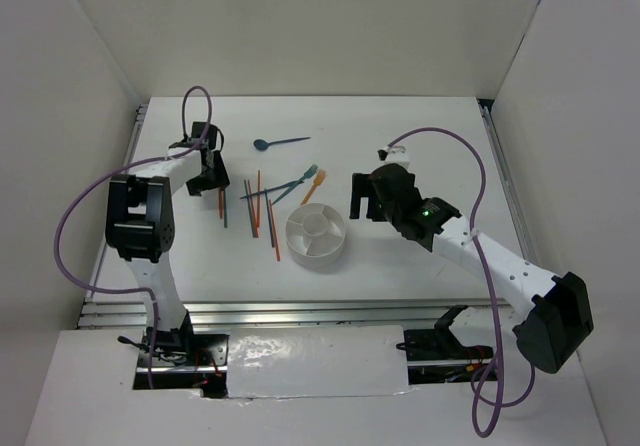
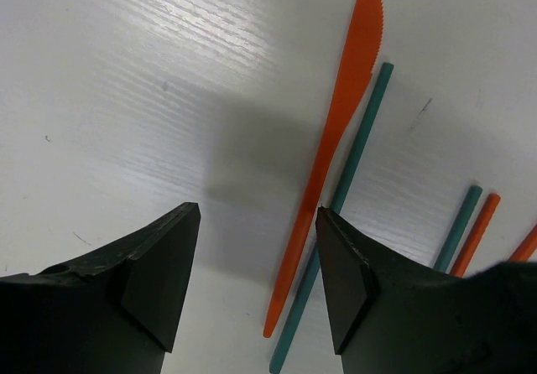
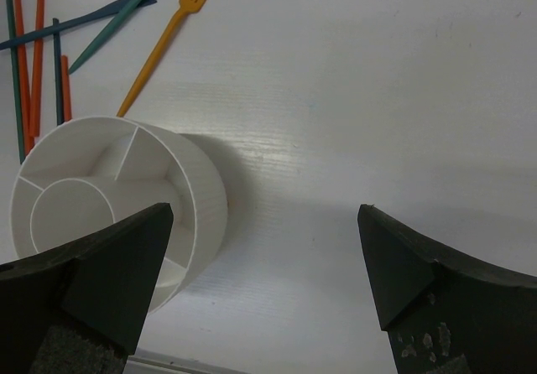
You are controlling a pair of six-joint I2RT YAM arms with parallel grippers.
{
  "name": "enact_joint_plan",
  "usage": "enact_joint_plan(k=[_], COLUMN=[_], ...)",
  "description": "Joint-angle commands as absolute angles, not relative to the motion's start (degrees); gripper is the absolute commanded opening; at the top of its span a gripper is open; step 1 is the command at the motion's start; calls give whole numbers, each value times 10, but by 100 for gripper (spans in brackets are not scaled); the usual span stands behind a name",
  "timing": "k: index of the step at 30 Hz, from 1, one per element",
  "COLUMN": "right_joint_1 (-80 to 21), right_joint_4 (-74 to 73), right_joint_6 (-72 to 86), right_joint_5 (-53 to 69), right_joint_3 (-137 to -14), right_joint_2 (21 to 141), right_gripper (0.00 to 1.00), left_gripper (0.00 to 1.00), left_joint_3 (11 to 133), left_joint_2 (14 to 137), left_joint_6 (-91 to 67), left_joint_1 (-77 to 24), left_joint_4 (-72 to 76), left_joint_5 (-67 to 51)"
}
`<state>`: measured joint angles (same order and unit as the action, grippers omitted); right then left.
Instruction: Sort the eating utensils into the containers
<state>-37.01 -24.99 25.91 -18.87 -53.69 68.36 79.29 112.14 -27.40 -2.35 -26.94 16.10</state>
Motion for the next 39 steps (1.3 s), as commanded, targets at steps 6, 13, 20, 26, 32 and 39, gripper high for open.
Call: enact_joint_plan(k=[6, 13, 20, 26, 32, 39], right_joint_1=[-378, -379, -380, -379, -380, -380], right_joint_4=[-256, -254, -261, -258, -265, -268], right_joint_6=[259, 265, 265, 270, 265, 264], right_joint_5=[-207, -201, -205, -202, -204, -208], right_joint_3=[-563, -572, -577, -570, -575, -577], right_joint_2=[686, 691, 697, 689, 691, 679], right_gripper=[100, 100, 100, 100, 100, 100], left_gripper=[69, 66, 47, 32, 22, 0], left_joint_3=[814, 814, 849, 841, 834, 839], left_joint_2=[1145, 1161, 1191, 1188, 1173, 1122], left_joint_6=[-280, -283, -284, -284, -287, -282], left_joint_1=[-24, -25, -29, -33, -33, -33], left_joint_4=[-274, -272, -290, -277, -267, -274], left_joint_5=[162, 169, 184, 176, 196, 221])
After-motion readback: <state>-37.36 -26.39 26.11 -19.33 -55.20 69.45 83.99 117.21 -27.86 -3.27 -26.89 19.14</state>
